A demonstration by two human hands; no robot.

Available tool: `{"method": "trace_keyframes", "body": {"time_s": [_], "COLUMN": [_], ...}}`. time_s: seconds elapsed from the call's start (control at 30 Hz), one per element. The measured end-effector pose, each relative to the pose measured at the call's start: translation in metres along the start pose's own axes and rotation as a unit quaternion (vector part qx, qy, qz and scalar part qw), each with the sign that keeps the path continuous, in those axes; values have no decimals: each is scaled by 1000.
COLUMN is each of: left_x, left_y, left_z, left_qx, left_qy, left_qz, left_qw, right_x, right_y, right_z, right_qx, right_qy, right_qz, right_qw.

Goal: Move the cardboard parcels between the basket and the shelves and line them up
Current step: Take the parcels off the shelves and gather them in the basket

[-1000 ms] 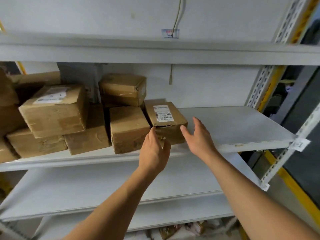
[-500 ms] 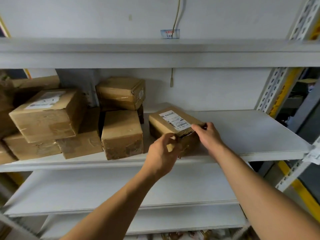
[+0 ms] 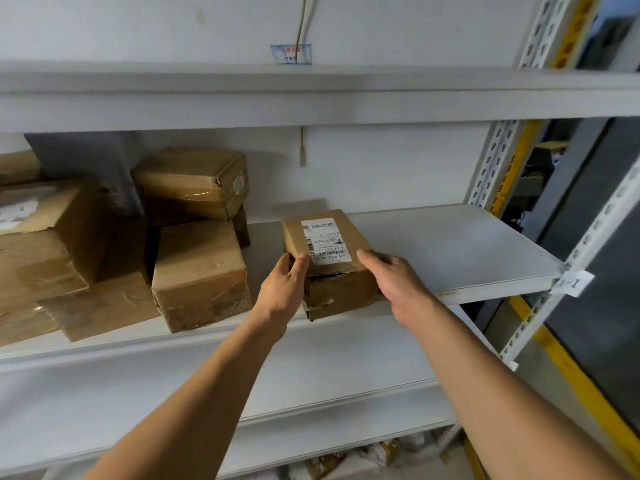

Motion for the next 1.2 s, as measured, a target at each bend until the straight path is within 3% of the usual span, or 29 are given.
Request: {"method": "trace_keyframes", "body": {"time_s": [0.33,0.57,0.9,1.2], "left_x": [-27,-5,81,214], "left_y": [-37,-82,-190,-319], "left_z": [36,105,257,388], "left_qx": [177,281,477,583], "left_qy": [-15,42,168,280], "left_qz": [118,125,108,56], "left_qw": [977,951,856,761], "right_x": [30,-2,-73,-199], "right_y": [-91,-196,-373,-540], "right_z": [-38,-98,-191,-272], "right_qx": [-64,-226,-354,-444], "right_qy": [79,65,33,68], "right_qz": [-53,-25,25,136], "right_qw": [993,972,934,883]}}
Point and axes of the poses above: each hand's wrist, its own y-axis towards the middle knuckle, its own z-axis out of the palm, x = y × z, the point moved 9 cm from there along y, towards the middle knuckle, and after that the axes turned 10 degrees about -z, right-handed, at the moved point
